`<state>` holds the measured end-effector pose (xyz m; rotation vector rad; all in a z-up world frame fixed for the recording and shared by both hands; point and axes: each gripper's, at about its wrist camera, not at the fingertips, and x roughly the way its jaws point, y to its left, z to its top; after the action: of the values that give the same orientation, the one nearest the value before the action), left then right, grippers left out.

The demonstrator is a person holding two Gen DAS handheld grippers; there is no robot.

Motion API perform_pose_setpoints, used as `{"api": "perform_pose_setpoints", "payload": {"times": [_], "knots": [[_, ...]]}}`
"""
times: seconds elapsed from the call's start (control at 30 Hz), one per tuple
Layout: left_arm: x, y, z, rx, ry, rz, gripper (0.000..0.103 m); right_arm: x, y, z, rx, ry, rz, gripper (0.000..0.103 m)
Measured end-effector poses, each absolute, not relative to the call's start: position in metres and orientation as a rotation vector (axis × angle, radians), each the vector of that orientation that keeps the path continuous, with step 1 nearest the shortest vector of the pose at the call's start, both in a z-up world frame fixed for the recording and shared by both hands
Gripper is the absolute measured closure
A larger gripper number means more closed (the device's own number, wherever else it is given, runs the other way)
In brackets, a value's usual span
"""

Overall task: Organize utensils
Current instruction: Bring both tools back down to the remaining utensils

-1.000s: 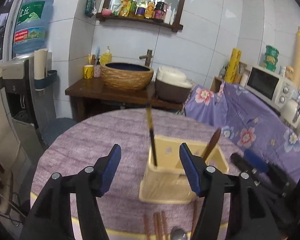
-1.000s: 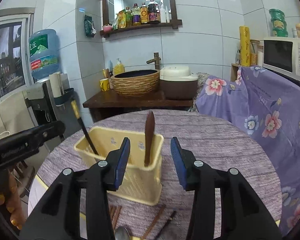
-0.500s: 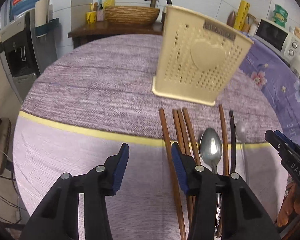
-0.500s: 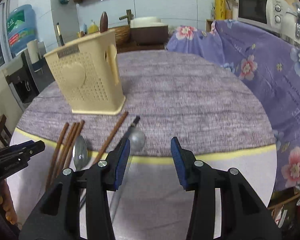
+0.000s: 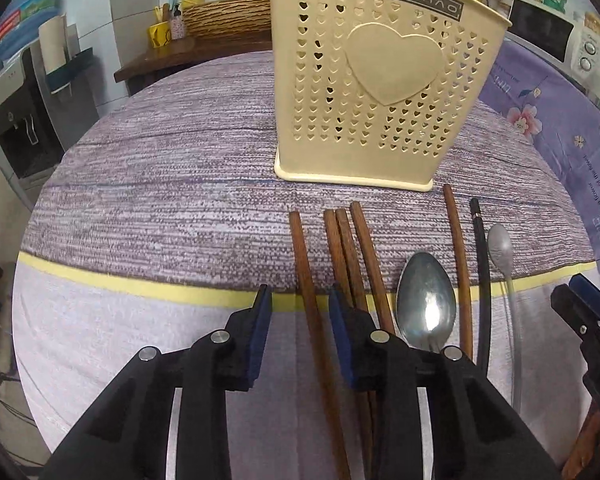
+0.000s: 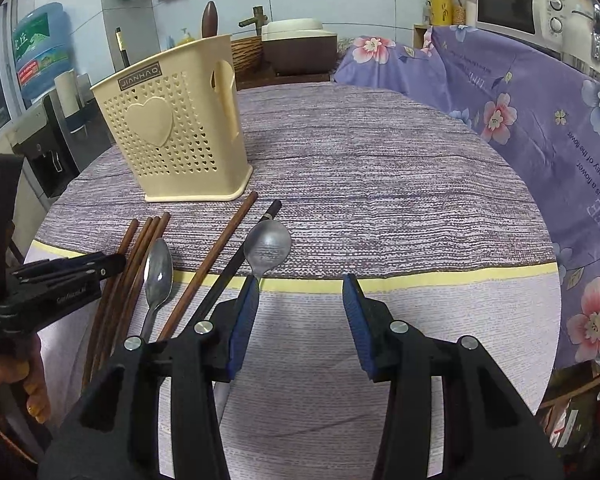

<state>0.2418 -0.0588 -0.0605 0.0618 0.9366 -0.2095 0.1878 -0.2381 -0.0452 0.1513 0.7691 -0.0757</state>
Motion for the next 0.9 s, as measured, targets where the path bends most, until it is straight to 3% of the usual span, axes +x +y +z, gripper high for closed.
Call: {"api": "perform_pose_setpoints", "payload": {"times": [0.2, 0.43, 0.53, 0.6, 0.77, 0.9], "knots": [[0.258, -0.053, -0.06, 0.036, 0.946, -0.194, 0.087, 0.203, -0.232, -0.054, 0.158, 0.855, -0.047, 0.059], [0.257, -0.052, -0.06, 0.029, 0.94, -0.198, 0.088, 0.215, -0.214, -0.065, 0.112, 0.901, -0.055, 0.059], [0.258, -0.051, -0.06, 0.017, 0.94, -0.202, 0.088, 0.217, -0.209, -0.066, 0.085, 0.904, -0.067, 0.068], [0.257, -0.049, -0.06, 0.018, 0.939, -0.205, 0.088, 0.215, -0.209, -0.066, 0.071, 0.899, -0.066, 0.086], [0.257, -0.049, -0.06, 0.016, 0.939, -0.208, 0.088, 0.212, -0.221, -0.066, 0.072, 0.908, -0.037, 0.094], [0.257, -0.048, -0.06, 0.005, 0.942, -0.216, 0.088, 0.211, -0.241, -0.066, 0.09, 0.908, -0.058, 0.094]]}}
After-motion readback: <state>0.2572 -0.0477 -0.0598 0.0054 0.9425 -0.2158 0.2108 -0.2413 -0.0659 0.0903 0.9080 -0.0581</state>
